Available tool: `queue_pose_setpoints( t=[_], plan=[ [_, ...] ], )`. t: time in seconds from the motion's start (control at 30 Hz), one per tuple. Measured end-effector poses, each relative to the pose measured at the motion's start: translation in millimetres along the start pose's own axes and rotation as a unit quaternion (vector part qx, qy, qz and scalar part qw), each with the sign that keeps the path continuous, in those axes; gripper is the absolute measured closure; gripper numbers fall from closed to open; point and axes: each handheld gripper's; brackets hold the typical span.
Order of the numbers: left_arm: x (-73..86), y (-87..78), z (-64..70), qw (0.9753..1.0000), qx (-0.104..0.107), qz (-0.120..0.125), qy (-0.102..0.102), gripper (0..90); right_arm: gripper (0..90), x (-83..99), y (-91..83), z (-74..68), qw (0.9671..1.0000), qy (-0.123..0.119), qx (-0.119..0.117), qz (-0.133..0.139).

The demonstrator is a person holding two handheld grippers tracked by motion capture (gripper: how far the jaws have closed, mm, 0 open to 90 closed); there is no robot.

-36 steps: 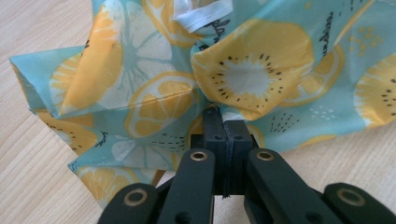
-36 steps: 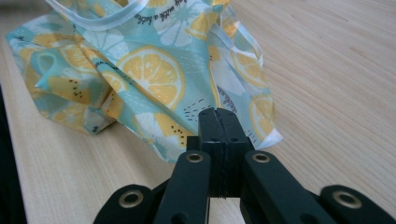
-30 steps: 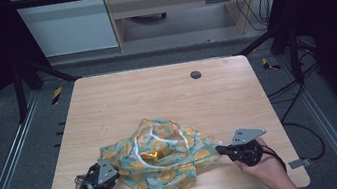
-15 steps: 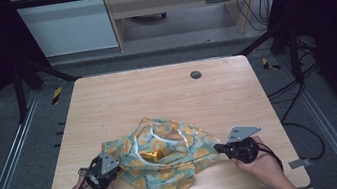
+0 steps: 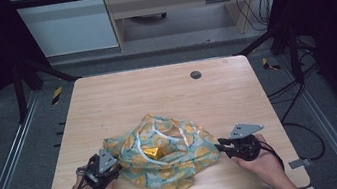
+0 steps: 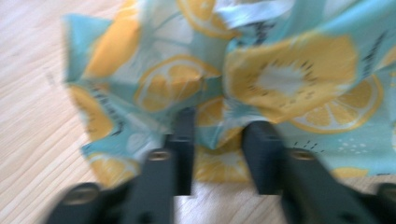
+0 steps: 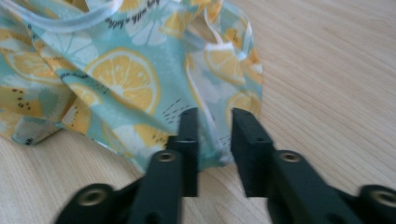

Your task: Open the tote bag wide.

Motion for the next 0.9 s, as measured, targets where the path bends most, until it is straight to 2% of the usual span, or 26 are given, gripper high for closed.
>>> queue_pose_setpoints(
  t=[0.07,0.13,0.2,0.27,0.37,0.47,0.5,0.57,0.63,0.73,0.8,0.9],
  plan=[
    [2.3,-5.7,0.9,0.9999,0.007,0.007,-0.004,57.5,58.5,1.3,-5.9,-1.1,0.9999,0.01,0.008,0.011],
    [4.3,-13.1,2.3,0.9997,0.01,0.014,-0.017,49.6,50.4,2.7,-11.6,-1.7,0.9996,0.015,0.015,0.017],
    [3.7,-20.2,4.0,0.9994,0.011,0.028,-0.019,44.8,44.2,3.2,-16.4,-2.7,0.9993,0.019,0.017,0.027],
    [1.1,-27.0,4.6,0.9989,0.013,0.04,-0.021,40.1,41.7,2.3,-18.3,-4.5,0.9991,0.021,0.019,0.032],
    [-4.8,-34.9,4.0,0.9973,0.016,0.064,-0.033,37.4,40.0,-0.5,-17.3,-7.1,0.9992,0.019,0.018,0.031],
    [-9.9,-42.8,3.9,0.9945,0.026,0.089,-0.049,36.1,39.5,-2.1,-14.3,-7.7,0.9993,0.019,0.019,0.027],
    [-12.0,-47.0,4.3,0.9935,0.035,0.097,-0.05,35.3,39.6,-2.0,-13.8,-7.6,0.9993,0.021,0.02,0.025],
    [-14.2,-51.1,5.0,0.9929,0.037,0.103,-0.048,34.1,39.5,-1.6,-13.7,-7.9,0.9992,0.024,0.019,0.026],
    [-17.9,-55.3,4.9,0.991,0.04,0.114,-0.056,33.5,39.5,-2.1,-13.9,-8.3,0.9992,0.023,0.018,0.027],
    [-24.2,-57.1,1.5,0.9902,0.041,0.12,-0.059,32.3,39.4,-6.0,-13.9,-9.2,0.999,0.027,0.018,0.032],
    [-31.2,-56.7,-2.0,0.9907,0.042,0.115,-0.058,31.9,39.9,-11.8,-13.8,-10.1,0.9989,0.024,0.016,0.036],
    [-48.9,-55.2,-5.2,0.9911,0.052,0.111,-0.052,31.0,42.5,-26.0,-12.3,-12.1,0.9986,0.028,0.005,0.045]
  ],
)
Point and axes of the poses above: each handheld gripper's, and its own axes: y roughly forward along the jaws, x roughly out of its underside, z roughly to its right, and after that the axes turned 6 degrees about -x, right-handed
